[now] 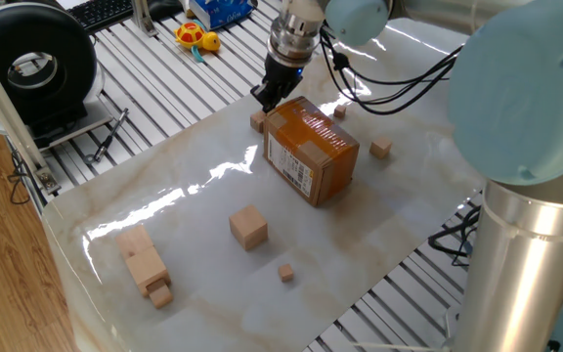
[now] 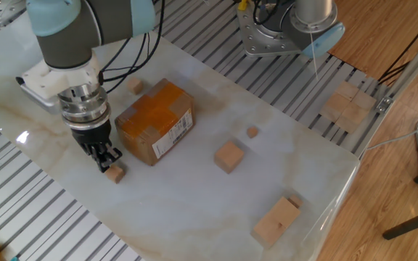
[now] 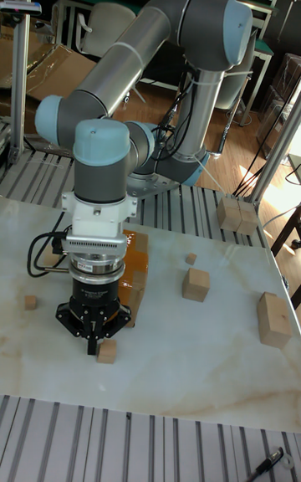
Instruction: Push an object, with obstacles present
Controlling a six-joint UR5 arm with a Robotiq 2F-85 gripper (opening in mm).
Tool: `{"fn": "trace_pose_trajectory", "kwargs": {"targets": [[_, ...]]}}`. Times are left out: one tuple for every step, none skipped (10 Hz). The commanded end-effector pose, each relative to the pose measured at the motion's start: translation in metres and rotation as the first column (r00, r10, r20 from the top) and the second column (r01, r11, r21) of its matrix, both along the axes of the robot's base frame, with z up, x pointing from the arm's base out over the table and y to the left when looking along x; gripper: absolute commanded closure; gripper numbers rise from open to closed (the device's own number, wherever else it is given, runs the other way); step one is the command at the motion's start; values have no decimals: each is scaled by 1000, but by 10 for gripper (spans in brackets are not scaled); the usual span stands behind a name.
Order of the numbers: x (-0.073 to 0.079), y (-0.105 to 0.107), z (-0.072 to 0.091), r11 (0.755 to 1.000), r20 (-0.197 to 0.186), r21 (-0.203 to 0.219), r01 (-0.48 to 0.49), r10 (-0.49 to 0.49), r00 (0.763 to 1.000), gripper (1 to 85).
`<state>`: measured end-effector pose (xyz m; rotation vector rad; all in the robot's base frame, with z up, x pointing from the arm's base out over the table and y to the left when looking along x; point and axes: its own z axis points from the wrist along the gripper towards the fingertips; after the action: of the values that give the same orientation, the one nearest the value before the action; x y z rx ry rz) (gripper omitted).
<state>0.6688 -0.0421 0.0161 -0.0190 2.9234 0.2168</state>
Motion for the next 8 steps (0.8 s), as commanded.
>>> {"fn": "trace_pose_trajectory", "kwargs": {"targets": [[-2,29,-2,999,5,34,24,-24,1000,843],[-4,40,-1,999,2,39,29,-29,1000,843],[-5,51,2,998,-2,43,43,-42,999,843],[-3,53,5,998,-5,31,51,-51,999,843],[-2,44,7,999,-4,15,45,-45,999,843],[-2,42,6,1000,-2,2,23,-23,1000,843],[-3,42,6,1000,-2,-1,0,0,1000,843],[-3,40,6,1000,1,-13,-21,21,1000,843]]}}
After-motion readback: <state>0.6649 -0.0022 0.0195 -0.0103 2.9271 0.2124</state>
